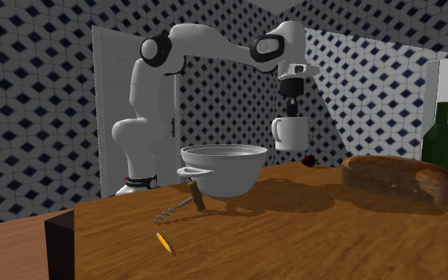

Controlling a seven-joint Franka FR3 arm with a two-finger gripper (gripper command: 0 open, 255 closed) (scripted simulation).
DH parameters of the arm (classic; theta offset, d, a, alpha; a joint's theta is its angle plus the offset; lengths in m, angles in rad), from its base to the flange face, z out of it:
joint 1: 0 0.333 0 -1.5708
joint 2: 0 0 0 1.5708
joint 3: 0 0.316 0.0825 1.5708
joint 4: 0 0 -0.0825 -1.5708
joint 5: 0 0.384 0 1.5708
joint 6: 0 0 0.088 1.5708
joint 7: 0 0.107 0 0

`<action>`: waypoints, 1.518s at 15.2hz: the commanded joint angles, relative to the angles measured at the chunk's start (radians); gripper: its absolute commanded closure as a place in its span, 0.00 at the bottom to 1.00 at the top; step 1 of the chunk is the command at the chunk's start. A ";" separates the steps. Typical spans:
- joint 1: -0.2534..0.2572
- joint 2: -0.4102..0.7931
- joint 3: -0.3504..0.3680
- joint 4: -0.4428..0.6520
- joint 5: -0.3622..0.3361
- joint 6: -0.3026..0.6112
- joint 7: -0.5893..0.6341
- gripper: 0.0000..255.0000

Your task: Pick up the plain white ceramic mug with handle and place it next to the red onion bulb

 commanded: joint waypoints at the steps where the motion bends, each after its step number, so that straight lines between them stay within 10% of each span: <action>1: 0.029 0.014 0.020 0.030 -0.006 -0.015 0.051 1.00; 14: 0.213 0.196 0.117 0.285 -0.056 -0.097 0.331 1.00; 23: 0.376 0.467 0.149 0.706 -0.111 -0.255 0.492 1.00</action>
